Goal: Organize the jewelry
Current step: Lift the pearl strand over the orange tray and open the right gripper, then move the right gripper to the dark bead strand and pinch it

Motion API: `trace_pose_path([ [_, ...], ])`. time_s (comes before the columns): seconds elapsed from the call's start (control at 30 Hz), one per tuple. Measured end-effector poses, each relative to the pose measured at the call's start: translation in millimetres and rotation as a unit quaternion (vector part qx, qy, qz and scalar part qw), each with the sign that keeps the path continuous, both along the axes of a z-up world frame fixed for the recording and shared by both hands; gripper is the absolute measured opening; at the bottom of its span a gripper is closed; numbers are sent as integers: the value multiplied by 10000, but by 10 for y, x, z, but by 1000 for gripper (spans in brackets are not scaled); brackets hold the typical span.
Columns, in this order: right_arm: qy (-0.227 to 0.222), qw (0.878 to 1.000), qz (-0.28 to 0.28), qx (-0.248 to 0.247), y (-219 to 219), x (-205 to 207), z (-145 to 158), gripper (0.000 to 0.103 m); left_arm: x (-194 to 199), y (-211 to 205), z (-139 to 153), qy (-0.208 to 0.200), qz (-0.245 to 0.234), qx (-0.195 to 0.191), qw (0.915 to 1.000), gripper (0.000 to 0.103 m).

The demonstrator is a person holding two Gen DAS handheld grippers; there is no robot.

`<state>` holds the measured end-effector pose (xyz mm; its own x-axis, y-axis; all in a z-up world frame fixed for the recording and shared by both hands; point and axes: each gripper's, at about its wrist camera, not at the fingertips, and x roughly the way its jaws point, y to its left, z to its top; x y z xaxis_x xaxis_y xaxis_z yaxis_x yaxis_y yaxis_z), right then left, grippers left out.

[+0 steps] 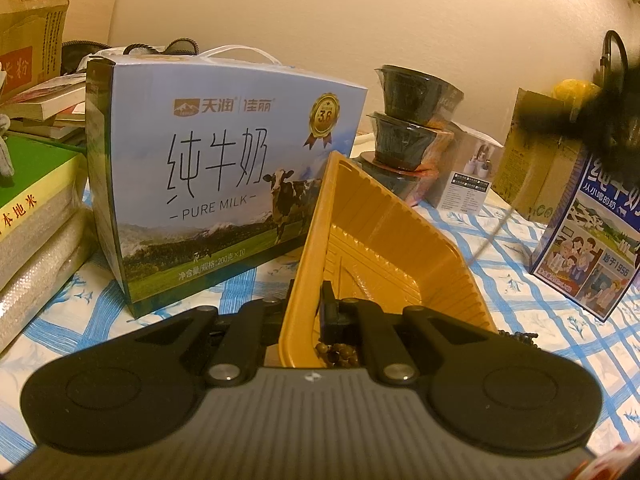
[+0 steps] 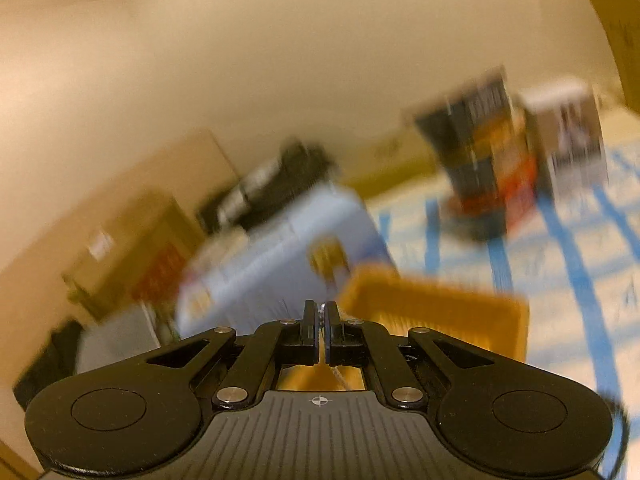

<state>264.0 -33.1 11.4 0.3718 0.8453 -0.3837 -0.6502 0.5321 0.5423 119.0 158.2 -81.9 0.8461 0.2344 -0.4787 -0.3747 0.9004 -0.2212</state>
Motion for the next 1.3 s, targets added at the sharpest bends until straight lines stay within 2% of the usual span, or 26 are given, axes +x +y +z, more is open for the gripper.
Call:
trace_pose_path([
  [0.17,622,9960,48,-646,80,-9,-627,3,0,2,-1,-3,7,-8,10000,7],
  [0.27,793,9932,32,-848,97,-4,-830,3,0,3,-2,-2,10,-11,10000,7],
  [0.47,823,9912,-33,-1031,65,-32,-944,3,-1,7,-7,1,12,-15,10000,7],
  [0.73,806,9905,-55,-1111,100,-5,-887,5,-1,7,-7,1,12,-16,10000,7],
  [0.77,798,9904,-63,-1127,105,-11,-886,9,0,7,-7,2,13,-13,10000,7],
  [0.83,805,9906,-79,-1101,98,-19,-881,33,0,7,-6,1,11,-10,10000,7],
  [0.87,807,9910,-135,-1057,80,-24,-878,55,0,7,-7,0,12,-10,10000,7],
  [0.9,791,9916,-205,-1003,57,-30,-872,64,1,8,-6,2,13,-12,10000,7],
  [1.3,812,9929,-533,-693,-240,12,-782,67,0,12,-13,19,20,10,10000,7],
])
